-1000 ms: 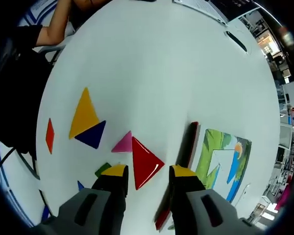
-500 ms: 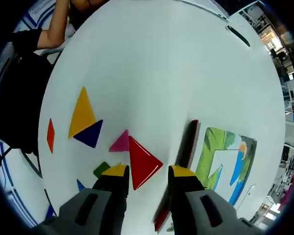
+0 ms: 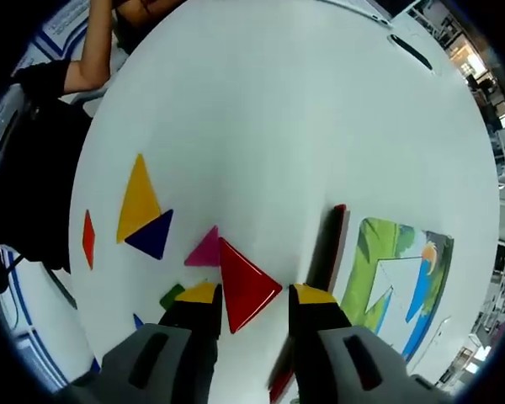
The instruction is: Pick up the tangram pieces one by one and place each piece onto its matching region on the pattern sheet, fitting the shapes together until the outline on the sheet is completely filled by the tangram pieces
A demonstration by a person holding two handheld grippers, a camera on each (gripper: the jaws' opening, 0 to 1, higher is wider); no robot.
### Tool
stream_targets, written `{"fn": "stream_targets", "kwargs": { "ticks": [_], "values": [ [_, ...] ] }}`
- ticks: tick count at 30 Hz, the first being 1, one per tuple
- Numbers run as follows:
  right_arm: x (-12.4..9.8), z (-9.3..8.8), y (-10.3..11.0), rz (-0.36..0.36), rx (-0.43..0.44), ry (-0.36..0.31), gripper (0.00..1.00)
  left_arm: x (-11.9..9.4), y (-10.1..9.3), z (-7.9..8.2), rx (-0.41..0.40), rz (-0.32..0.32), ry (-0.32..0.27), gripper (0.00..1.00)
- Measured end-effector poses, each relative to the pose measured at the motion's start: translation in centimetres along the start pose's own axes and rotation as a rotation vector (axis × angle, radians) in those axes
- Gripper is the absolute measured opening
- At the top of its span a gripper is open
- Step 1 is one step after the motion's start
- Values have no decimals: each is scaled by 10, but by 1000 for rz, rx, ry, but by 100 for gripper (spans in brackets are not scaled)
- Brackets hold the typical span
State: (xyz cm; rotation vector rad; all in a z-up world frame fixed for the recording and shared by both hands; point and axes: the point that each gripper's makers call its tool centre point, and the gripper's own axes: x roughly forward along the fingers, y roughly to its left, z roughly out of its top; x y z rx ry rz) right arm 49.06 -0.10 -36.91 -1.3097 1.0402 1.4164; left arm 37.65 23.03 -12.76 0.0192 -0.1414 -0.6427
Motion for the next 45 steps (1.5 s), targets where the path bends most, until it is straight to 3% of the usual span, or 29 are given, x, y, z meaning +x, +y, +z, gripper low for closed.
{"fn": "stream_targets", "kwargs": {
  "ticks": [26,30,45],
  "values": [
    [-1,-3,-9,10,-34,9,28,2,-1,-3,-9,-9,11,35],
    [-7,-2,-16,0,-14,-4,28,3,-3,-7,-2,-19,28,35],
    [-40,-4,-12,-38,-11,32,28,6,-8,-14,21,-53,57,36]
  ]
}}
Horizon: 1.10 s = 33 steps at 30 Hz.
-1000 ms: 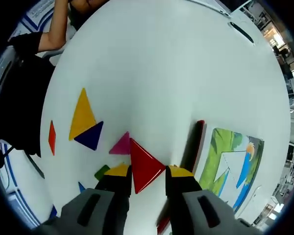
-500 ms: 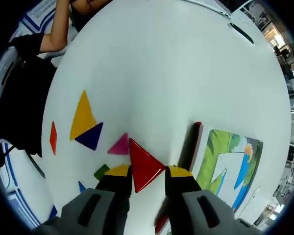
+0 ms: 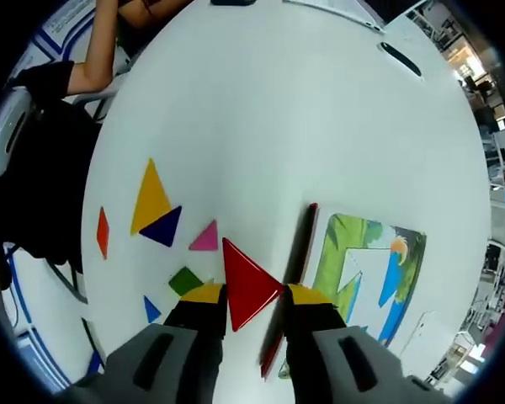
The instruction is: Pick up the tangram pieces one by one and place each piece onto its matching region on the pattern sheet, fitting the shapes together until the outline on the sheet is completely filled by the tangram pieces
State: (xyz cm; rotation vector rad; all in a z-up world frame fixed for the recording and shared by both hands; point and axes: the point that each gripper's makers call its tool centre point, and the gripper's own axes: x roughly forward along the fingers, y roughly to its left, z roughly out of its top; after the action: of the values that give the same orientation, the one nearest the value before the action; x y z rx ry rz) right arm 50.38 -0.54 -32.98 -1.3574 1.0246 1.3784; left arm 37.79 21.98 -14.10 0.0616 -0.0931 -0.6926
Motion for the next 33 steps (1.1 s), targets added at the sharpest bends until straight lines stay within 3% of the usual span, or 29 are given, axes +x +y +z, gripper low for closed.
{"fn": "stream_targets", "kwargs": {
  "ticks": [11,21,23,29,33],
  "values": [
    [-8,-1,-4,-17,-11,15,28,-2,-2,0,6,-2,-2,36],
    [-14,2,-20,-68,-114,43,28,1,-6,-1,13,-7,3,36],
    [-12,-3,-27,-77,-136,80,28,1,-6,0,10,-5,4,36],
    [-10,0,-37,-77,-156,82,28,3,-6,-3,17,7,15,36],
    [-9,-2,-46,-79,-187,135,28,6,-8,-6,18,0,21,36]
  ]
}}
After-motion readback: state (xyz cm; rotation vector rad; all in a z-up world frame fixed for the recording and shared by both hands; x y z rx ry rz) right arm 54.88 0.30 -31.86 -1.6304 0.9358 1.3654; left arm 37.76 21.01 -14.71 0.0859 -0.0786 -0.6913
